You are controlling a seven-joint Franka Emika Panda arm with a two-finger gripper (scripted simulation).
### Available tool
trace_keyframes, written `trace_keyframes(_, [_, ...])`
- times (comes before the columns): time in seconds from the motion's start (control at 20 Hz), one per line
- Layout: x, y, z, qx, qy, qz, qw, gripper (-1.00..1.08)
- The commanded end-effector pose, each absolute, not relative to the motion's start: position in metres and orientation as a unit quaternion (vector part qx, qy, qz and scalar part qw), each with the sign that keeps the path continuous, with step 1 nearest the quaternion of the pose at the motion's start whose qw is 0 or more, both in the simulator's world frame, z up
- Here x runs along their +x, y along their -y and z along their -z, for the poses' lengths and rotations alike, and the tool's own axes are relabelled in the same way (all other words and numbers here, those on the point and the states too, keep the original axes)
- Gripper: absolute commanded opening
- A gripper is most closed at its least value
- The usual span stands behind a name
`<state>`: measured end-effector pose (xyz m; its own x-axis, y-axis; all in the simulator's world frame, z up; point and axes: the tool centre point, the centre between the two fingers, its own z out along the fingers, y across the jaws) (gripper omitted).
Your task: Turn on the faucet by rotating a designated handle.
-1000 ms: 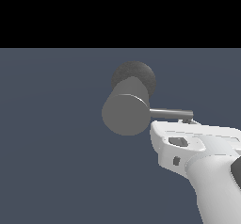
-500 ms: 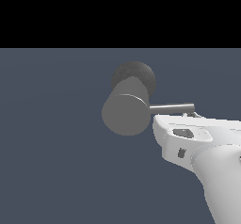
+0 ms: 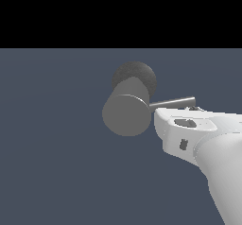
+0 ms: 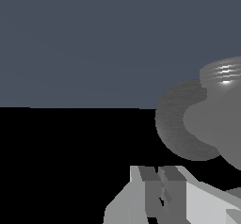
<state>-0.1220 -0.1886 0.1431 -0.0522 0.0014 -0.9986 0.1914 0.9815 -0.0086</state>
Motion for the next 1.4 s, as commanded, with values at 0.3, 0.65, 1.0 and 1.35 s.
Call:
trace_keyframes(0.3, [-0.116,0.167,-0.187,0.056,-0.708,0.062,0.702,-1.0])
trace_keyframes(0.65, [-0.12,0.174,-0.18,0.065,-0.72,0.067,0.688,-1.0])
trace_keyframes(1.0, [-0.116,0.157,-0.203,0.062,-0.716,0.065,0.693,-1.0])
trace_keyframes(1.35, [-0.112,0.141,-0.225,0.059,-0.711,0.063,0.698,-1.0])
